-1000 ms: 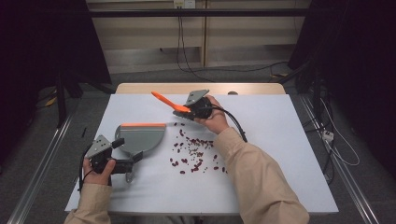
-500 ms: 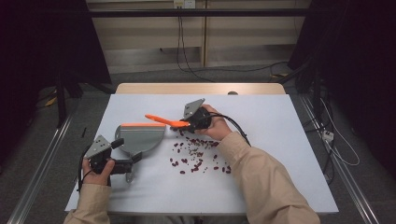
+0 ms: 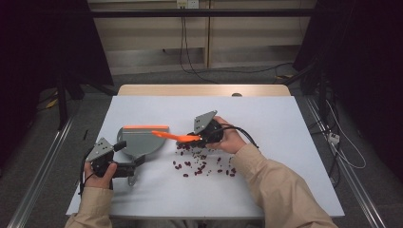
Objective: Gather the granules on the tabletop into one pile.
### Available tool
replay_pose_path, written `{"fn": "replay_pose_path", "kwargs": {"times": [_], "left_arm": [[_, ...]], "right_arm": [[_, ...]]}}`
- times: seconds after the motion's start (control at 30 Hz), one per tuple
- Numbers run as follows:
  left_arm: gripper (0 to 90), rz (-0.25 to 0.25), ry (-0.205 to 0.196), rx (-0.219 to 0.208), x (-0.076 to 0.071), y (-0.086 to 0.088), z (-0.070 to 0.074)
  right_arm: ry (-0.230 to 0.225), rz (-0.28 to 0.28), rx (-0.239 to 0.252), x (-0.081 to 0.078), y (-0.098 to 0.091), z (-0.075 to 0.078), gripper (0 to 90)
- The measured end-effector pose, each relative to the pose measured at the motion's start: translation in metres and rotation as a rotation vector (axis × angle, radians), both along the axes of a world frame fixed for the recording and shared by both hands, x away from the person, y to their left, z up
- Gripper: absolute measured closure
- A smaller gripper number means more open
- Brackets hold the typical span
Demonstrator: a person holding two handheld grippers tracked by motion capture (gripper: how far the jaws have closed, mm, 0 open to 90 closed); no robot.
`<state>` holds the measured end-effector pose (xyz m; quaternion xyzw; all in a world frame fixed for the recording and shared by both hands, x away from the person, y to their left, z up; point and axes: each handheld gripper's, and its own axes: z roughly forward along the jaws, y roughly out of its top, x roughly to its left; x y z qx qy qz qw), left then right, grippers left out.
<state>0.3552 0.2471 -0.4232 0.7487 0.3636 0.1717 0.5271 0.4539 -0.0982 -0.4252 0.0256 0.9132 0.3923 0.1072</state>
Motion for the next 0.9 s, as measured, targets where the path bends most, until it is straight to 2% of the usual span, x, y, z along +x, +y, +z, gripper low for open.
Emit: {"fn": "replay_pose_path", "kwargs": {"times": [0.3,0.5,0.7,0.77,0.9], "left_arm": [[3.6,-0.002,0.004,0.005,0.001,-0.001,-0.001],[3.6,-0.006,0.002,0.008,0.000,-0.001,-0.001],[3.6,-0.007,0.002,0.007,0.001,-0.002,-0.001],[3.6,-0.007,0.003,0.007,0.001,-0.002,-0.001],[3.6,-0.004,0.003,0.006,0.001,-0.001,-0.001]], "right_arm": [[0.012,0.009,0.008,-0.011,-0.002,0.001,71.0],[-0.001,0.002,0.000,-0.016,-0.001,0.005,71.2],[-0.019,-0.046,0.057,-0.003,-0.003,0.015,71.4],[-0.024,-0.059,0.057,0.003,-0.002,0.016,71.4],[-0.063,-0.076,0.014,0.014,0.007,0.011,71.4]]}}
